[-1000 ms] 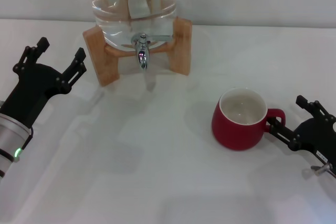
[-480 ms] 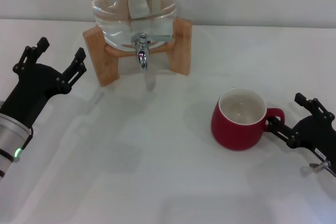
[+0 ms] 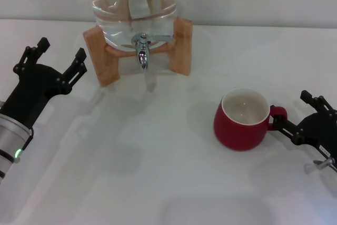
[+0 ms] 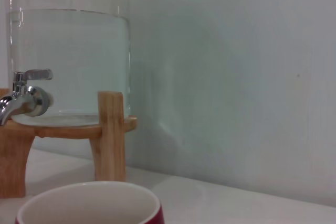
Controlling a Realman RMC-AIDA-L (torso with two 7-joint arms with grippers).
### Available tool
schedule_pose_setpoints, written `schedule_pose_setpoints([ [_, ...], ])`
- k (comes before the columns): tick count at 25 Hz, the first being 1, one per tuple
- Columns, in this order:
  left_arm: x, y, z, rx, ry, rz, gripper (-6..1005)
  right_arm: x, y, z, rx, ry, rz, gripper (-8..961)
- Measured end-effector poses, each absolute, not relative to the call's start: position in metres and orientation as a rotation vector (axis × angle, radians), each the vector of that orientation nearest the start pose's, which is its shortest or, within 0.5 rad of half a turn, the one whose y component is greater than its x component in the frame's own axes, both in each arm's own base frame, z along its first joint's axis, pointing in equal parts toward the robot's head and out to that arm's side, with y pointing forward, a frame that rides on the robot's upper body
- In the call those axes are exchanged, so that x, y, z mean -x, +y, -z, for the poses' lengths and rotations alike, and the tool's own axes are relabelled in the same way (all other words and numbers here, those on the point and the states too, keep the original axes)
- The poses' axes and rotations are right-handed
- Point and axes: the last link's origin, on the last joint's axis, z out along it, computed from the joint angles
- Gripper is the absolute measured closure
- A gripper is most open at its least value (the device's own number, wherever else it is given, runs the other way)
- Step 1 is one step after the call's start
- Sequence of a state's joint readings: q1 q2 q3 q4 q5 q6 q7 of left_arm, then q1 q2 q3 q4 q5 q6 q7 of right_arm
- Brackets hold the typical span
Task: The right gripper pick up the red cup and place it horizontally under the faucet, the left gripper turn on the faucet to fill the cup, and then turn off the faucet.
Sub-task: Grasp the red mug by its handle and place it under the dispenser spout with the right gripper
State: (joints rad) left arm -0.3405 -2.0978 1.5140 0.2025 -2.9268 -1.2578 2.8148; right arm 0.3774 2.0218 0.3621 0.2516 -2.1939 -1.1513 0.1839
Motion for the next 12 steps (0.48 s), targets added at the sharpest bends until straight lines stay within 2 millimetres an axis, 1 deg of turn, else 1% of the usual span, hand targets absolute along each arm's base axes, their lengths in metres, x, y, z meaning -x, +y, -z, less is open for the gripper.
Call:
schedule_pose_setpoints([
  [12,0.3185,0.3087,0.0167,1.776,-0.438,0.804,124,-0.3246,0.2925,0.0576,1.943,0.531,-0.666,97],
])
